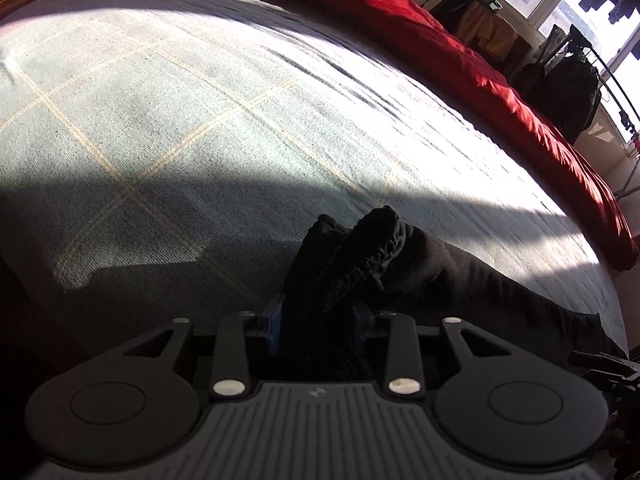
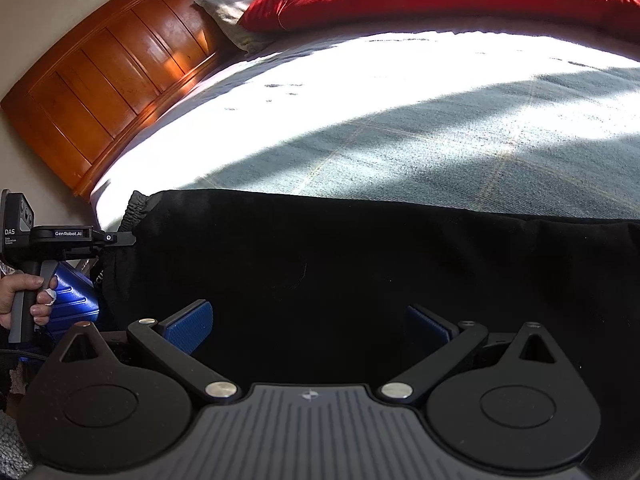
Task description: Fold clothes
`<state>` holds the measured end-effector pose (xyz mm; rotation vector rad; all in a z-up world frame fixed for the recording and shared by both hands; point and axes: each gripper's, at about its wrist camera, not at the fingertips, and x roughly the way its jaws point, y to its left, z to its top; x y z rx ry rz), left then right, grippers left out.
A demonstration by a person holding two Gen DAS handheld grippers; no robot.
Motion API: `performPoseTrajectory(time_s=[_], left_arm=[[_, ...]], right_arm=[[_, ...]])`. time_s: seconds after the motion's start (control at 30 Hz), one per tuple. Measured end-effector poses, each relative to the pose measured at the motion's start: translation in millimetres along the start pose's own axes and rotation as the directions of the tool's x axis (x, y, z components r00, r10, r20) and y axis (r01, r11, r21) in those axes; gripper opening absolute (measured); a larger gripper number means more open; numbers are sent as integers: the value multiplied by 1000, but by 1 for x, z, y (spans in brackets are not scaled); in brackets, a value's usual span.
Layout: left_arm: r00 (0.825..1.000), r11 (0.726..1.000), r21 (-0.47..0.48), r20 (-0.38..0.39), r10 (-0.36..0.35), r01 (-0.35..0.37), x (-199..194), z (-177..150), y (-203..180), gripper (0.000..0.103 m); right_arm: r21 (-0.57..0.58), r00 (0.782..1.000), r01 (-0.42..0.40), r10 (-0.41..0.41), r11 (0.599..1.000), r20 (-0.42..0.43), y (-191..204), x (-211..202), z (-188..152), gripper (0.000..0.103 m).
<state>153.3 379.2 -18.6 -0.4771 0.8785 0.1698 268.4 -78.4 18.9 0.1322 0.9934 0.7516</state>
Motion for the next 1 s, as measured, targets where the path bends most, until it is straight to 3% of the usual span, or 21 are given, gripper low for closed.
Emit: performPoseTrajectory(time_s=[0.03, 0.1, 0.17, 0.2, 0.37, 0.43, 0.53, 0.63, 0.7, 0.8, 0.93, 1.0], left_arm=[[999, 999, 21, 25, 23, -24, -7, 2, -3, 49], [996, 997, 61, 78, 45, -50, -21, 7, -9, 52], [991, 993, 109, 132, 30, -45, -32, 12, -19, 56], [989, 989, 146, 147, -10, -11, -35, 14, -28, 58], [974, 940, 295, 91, -206, 171, -6, 12, -72, 67], [977, 935, 311, 70, -199, 168, 16, 10, -79, 67], [993, 960, 268, 68, -99, 77, 36, 9, -63, 67], [990, 980, 164, 58, -128, 117, 36, 9, -36, 66], [989, 982, 145, 59, -133, 123, 30, 8, -36, 67], [987, 968, 215, 59, -147, 132, 19, 3, -55, 68], [979, 933, 302, 2, -205, 195, 13, -12, -78, 71], [981, 923, 333, -26, -195, 192, 14, -23, -81, 72]], right_arm=[[-5, 1000, 3, -3, 1000, 2, 1, -1, 0, 103], [-11, 1000, 5, -5, 1000, 6, 2, -2, 0, 103], [-12, 1000, 4, -4, 1000, 7, 3, -1, 0, 103], [-11, 1000, 3, -3, 1000, 6, 4, 0, 0, 103], [-35, 1000, 4, -3, 999, 3, 13, 0, -2, 103], [-46, 1000, 11, -11, 999, 0, 16, -2, -3, 103], [-60, 999, 43, -43, 997, 4, 17, -7, -7, 103], [-48, 998, 59, -59, 997, 1, 12, -10, -11, 103], [-33, 997, 72, -72, 997, -3, 8, -9, -12, 103], [-27, 998, 66, -66, 997, 1, 7, -8, -13, 103], [-52, 998, 64, -65, 997, 1, 10, -8, -14, 103], [-67, 997, 73, -73, 995, -2, 11, -8, -17, 103]])
